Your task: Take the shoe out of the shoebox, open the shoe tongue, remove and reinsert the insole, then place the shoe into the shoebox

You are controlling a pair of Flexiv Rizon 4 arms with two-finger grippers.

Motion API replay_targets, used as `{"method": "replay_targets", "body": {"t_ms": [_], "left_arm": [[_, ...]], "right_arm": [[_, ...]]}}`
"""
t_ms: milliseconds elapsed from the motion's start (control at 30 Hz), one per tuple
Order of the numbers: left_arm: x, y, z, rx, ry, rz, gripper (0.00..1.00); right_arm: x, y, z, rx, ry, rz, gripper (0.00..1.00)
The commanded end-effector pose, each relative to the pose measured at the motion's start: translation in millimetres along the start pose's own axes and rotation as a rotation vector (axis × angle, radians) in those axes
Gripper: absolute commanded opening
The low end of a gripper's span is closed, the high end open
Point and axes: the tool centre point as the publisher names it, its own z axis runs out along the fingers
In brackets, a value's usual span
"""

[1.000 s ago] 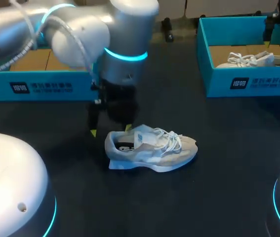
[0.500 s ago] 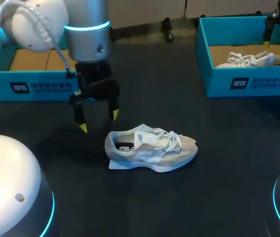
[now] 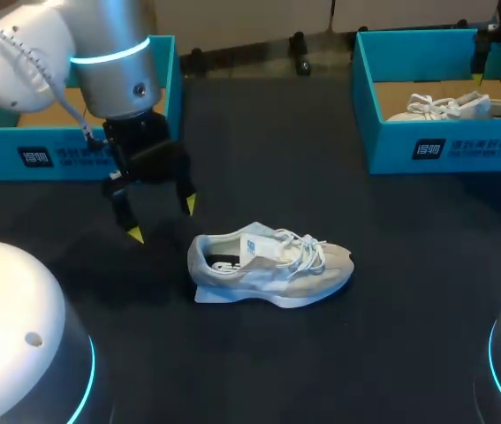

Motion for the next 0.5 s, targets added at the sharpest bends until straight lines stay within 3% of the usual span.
{"method": "replay_targets", "body": {"t_ms": [33,167,500], "left_arm": [[4.2,0.1,1.2,-0.002,-0.036,0.002,1.0],[5.9,1.0,2.2,0.009,-0.034,-0.005,1.0],[19.1,29.7,-0.9,0.211,-0.1,-0.154,1.0]], "right_arm": [[-0.3,-1.0,-0.2,-0.002,0.0,0.001,1.0],[-0.3,-1.0,-0.2,-0.002,0.0,0.001,1.0],[-0.3,-1.0,-0.2,-0.002,0.0,0.001,1.0]]}}
